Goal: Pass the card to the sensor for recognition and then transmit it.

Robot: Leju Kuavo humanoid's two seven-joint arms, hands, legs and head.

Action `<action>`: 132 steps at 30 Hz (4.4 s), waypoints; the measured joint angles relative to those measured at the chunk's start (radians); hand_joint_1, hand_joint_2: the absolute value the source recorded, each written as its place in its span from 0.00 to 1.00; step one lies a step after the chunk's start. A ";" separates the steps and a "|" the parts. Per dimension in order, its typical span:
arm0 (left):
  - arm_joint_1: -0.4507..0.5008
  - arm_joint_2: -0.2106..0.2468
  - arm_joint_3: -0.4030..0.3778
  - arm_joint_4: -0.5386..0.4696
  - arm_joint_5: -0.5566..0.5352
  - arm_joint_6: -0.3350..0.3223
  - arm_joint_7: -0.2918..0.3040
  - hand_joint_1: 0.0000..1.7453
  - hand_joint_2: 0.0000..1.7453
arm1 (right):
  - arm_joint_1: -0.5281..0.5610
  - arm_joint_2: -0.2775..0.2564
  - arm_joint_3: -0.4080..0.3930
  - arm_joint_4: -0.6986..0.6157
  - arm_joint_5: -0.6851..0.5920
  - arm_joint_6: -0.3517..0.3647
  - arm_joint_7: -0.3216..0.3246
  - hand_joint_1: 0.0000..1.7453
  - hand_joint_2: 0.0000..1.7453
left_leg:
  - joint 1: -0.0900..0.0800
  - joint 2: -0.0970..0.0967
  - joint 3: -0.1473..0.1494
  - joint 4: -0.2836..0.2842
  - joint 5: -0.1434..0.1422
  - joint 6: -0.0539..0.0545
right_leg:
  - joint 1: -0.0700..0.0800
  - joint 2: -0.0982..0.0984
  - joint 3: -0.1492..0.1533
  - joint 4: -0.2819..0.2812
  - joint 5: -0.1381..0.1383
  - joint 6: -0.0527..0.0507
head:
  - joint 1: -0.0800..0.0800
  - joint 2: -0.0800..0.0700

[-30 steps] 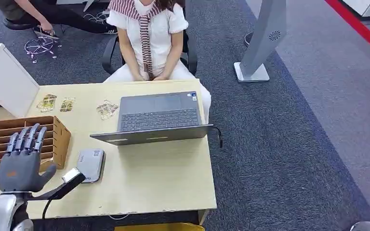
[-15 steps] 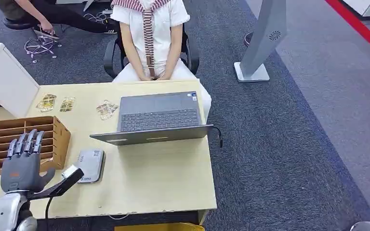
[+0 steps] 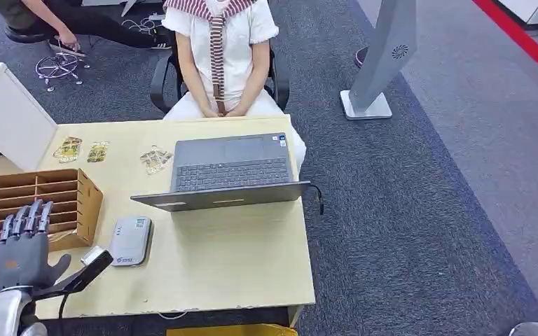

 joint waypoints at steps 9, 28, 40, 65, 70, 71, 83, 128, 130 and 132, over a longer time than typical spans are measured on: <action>-0.012 0.004 0.045 0.031 0.003 0.015 -0.006 0.00 1.00 | -0.001 0.000 0.002 0.000 0.015 0.000 0.000 0.00 0.00 | 0.000 0.000 0.000 0.000 0.000 0.000 | 0.000 0.000 0.000 0.000 0.000 0.000 | 0.000 0.000; -0.089 0.013 0.060 0.135 -0.007 -0.009 -0.014 0.00 1.00 | -0.013 0.005 0.009 0.000 0.025 0.005 0.004 0.00 0.00 | 0.000 0.000 0.001 0.000 0.000 0.000 | 0.000 0.000 0.000 0.000 0.000 0.000 | 0.000 0.000; -0.093 0.011 0.060 0.153 -0.013 -0.015 -0.014 0.00 1.00 | -0.015 0.008 0.012 0.000 0.029 0.004 0.003 0.00 0.00 | 0.000 0.000 0.001 0.000 0.000 0.000 | 0.000 0.000 0.000 0.000 0.000 0.000 | 0.000 0.000; -0.098 -0.005 0.058 0.164 -0.031 -0.003 -0.023 1.00 1.00 | -0.016 0.014 0.027 0.000 0.032 0.010 0.002 0.00 0.00 | 0.000 0.000 0.001 0.000 0.000 0.000 | 0.000 0.000 0.000 0.000 0.000 0.000 | 0.000 0.000; -0.098 -0.006 0.057 0.171 -0.029 -0.003 -0.030 1.00 1.00 | -0.017 0.014 0.027 0.000 0.030 0.010 0.002 0.00 0.00 | 0.000 0.000 0.001 0.000 0.000 0.000 | 0.000 0.000 0.000 0.000 0.000 0.000 | 0.000 0.000; -0.098 -0.006 0.057 0.171 -0.027 -0.003 -0.032 1.00 1.00 | -0.017 0.014 0.027 0.000 0.030 0.010 0.002 0.00 0.00 | 0.000 0.000 0.001 0.000 0.000 0.000 | 0.000 0.000 0.000 0.000 0.000 0.000 | 0.000 0.000; -0.098 -0.005 0.056 0.171 -0.005 0.019 -0.055 1.00 1.00 | -0.017 0.014 0.029 0.000 0.030 0.014 -0.001 0.00 0.00 | 0.000 0.000 0.001 0.000 0.000 0.000 | 0.000 0.000 0.000 0.000 0.000 0.000 | 0.000 0.000; -0.405 0.074 -0.044 -0.064 0.024 0.024 -0.057 1.00 1.00 | -0.041 0.021 0.045 -0.002 0.033 0.023 -0.001 0.00 0.00 | -0.001 -0.004 -0.001 0.001 0.008 -0.005 | 0.001 -0.005 -0.002 0.000 0.008 -0.005 | 0.001 0.000; -0.508 0.068 -0.063 0.055 0.002 0.010 -0.050 1.00 1.00 | -0.043 0.022 0.055 -0.002 0.037 0.023 0.008 0.00 0.00 | -0.001 -0.002 -0.001 0.001 0.009 -0.006 | 0.001 -0.004 -0.003 0.000 0.009 -0.006 | 0.000 0.000; -0.592 0.058 -0.087 0.169 -0.025 0.003 -0.042 1.00 1.00 | -0.044 0.023 0.059 -0.001 0.037 0.023 0.010 0.00 0.00 | -0.001 -0.002 -0.002 0.001 0.010 -0.005 | 0.001 -0.004 -0.003 0.000 0.010 -0.007 | 0.000 0.000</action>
